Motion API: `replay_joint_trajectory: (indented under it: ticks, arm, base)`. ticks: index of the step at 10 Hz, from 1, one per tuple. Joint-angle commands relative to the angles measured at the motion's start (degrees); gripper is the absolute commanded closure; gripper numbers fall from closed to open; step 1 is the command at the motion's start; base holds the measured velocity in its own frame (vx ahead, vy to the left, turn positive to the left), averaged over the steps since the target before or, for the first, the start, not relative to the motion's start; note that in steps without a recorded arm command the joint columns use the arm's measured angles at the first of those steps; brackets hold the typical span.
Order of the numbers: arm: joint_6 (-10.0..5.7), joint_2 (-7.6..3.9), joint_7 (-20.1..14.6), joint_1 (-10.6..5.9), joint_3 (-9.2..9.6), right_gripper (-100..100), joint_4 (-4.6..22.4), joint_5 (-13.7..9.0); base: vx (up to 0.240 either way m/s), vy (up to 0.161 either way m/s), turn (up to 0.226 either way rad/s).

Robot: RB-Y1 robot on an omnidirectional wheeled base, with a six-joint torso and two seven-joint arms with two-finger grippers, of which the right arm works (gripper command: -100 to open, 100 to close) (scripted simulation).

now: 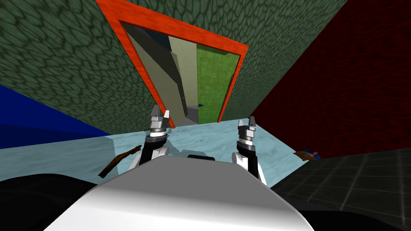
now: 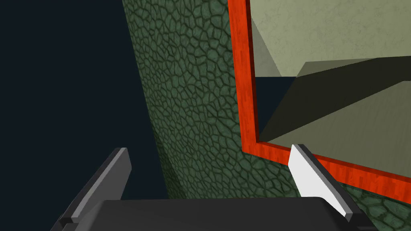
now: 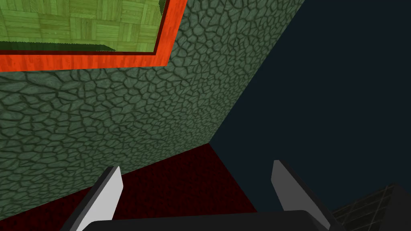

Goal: Push the door open

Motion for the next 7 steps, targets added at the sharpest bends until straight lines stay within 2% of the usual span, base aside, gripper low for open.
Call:
replay_joint_trajectory:
  ticks: [1,7]
  arm:
    - [-0.47,-0.5,-0.1,-0.7,-0.22,-100,2.0,-0.3]
    - [-1.85,-1.73,-0.4,-2.73,-0.87,-100,7.8,-1.0]
  base:
    - [0.04,0.024,0.101]
    - [0.082,0.021,0.072]
